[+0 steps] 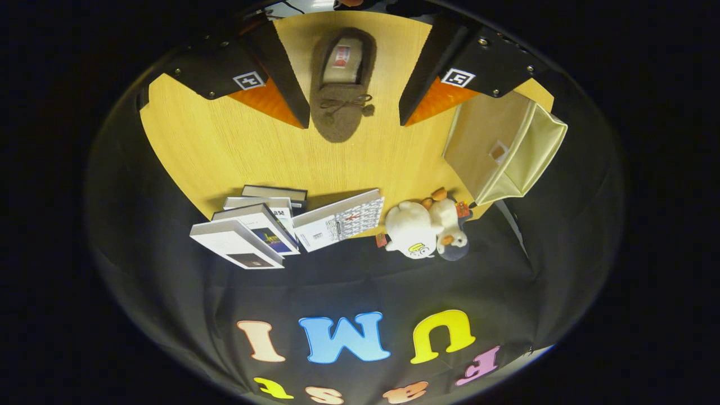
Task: Open the storage box then place both shoes into the box .Put the left shoe in first, then the right shoe, with the right side of both shoes facing outward in a uniform manner.
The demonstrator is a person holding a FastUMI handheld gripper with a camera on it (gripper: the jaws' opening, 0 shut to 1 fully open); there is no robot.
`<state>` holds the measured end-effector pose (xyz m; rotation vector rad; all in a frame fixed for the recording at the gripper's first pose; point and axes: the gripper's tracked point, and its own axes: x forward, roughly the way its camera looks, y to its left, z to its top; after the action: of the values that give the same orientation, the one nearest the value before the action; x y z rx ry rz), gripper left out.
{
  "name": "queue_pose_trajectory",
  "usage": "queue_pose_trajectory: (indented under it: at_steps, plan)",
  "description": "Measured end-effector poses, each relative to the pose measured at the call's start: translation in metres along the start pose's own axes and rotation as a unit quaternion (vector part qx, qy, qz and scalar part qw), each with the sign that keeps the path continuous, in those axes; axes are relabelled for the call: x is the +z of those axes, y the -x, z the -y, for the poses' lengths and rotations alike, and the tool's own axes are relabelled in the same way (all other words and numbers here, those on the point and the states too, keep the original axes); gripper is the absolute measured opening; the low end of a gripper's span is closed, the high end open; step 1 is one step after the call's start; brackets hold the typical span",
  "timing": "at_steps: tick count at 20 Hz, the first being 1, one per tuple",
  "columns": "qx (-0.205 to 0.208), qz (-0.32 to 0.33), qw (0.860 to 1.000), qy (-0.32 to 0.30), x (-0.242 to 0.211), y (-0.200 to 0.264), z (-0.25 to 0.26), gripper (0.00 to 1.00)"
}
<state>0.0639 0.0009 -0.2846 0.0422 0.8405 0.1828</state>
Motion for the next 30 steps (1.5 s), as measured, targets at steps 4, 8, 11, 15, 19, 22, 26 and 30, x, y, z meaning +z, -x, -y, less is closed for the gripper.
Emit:
queue_pose_trajectory:
  at_steps: [4,8,11,15,19,22,26,30]
  plan:
    - [-0.01,-0.04,0.999,0.01,-0.036,-0.012,0.024,0.98]
    - [-0.024,-0.074,0.996,0.039,-0.064,-0.026,0.04,0.98]
    - [-0.029,-0.093,0.994,0.052,-0.077,-0.038,0.044,0.98]
    - [-0.037,-0.114,0.991,0.051,-0.087,-0.054,0.048,0.97]
    - [-0.039,-0.125,0.991,0.041,-0.09,-0.063,0.048,0.69]
    - [-0.032,-0.143,0.988,0.041,-0.097,-0.067,0.041,0.45]
    - [-0.06,-0.131,0.988,0.051,-0.092,-0.067,0.049,0.25]
    - [-0.051,-0.133,0.989,0.031,-0.089,-0.066,0.044,0.05]
